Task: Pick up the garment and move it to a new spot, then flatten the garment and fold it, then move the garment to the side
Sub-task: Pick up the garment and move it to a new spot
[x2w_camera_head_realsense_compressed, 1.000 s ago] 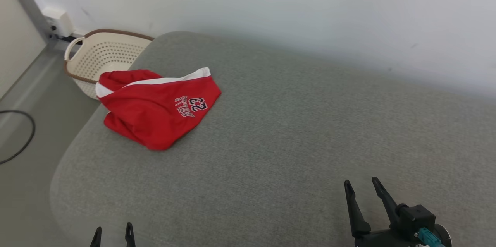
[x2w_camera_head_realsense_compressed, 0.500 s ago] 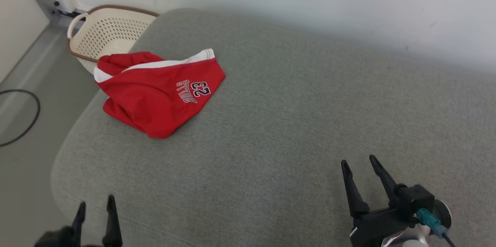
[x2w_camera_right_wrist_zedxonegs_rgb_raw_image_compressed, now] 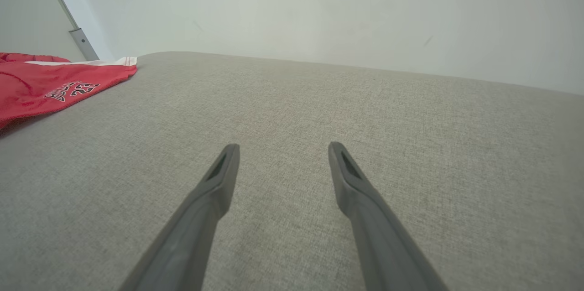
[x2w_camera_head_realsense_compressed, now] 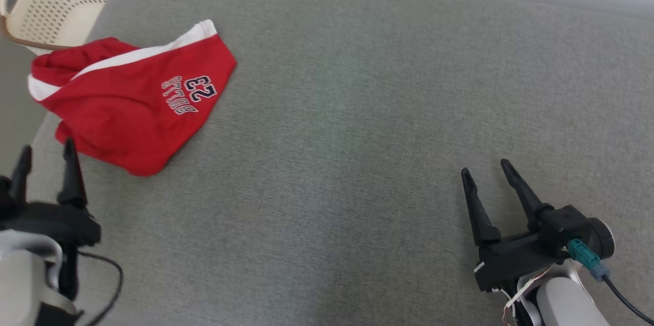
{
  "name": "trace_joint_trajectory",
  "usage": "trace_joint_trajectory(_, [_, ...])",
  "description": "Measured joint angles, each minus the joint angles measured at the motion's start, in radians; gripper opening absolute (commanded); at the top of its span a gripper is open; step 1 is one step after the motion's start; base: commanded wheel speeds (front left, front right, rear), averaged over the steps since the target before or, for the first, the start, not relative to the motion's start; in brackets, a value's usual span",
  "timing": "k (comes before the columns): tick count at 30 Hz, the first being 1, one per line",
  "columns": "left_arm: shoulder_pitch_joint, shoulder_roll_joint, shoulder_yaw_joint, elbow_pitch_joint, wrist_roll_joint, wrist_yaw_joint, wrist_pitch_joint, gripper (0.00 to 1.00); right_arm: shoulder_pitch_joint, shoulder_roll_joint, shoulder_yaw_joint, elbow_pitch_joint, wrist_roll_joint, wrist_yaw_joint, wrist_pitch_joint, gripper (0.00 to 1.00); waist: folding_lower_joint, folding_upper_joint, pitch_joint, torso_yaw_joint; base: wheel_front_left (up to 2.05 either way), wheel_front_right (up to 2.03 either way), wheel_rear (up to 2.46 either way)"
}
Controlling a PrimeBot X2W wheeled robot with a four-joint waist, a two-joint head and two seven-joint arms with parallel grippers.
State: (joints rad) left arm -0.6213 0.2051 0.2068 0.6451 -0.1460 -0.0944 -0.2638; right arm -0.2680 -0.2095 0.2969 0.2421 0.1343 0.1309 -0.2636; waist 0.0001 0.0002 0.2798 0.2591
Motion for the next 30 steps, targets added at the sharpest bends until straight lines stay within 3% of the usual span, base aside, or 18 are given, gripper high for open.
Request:
trace_joint_trajectory(11, [-0.188,0.098,-0.005,0.242,-0.070,-0.030,0.000,1.00,-0.026,-0.017,-0.014,-0.025,0.000,0.000,0.000,1.00,-0.0001,0.0000,0.087,-0.092,0.00,0.00,0.00])
trace_joint_trajectory(24, [-0.223,0.069,-0.082,0.399,-0.305,-0.035,0.043,1.00,-0.045,-0.004,-0.023,-0.035,-0.001,0.000,-0.001,1.00,0.0000,0.0000,0.137,-0.156,0.00,0.00,0.00])
trace_joint_trajectory(25, [-0.222,0.066,-0.096,0.401,-0.311,-0.035,0.042,0.58,-0.045,-0.002,-0.024,-0.033,-0.001,0.000,-0.001,1.00,0.0000,-0.0001,0.134,-0.157,0.00,0.00,0.00])
trace_joint_trajectory(26, [-0.220,0.061,-0.108,0.402,-0.323,-0.035,0.041,0.04,-0.045,-0.001,-0.024,-0.031,-0.001,0.000,-0.001,1.00,-0.0001,-0.0001,0.130,-0.157,0.00,0.00,0.00])
trace_joint_trajectory(30, [-0.204,0.039,-0.173,0.396,-0.356,-0.035,0.026,0.00,-0.042,0.007,-0.025,-0.024,-0.001,0.000,0.000,1.00,0.0000,-0.0001,0.110,-0.160,0.00,0.00,0.00])
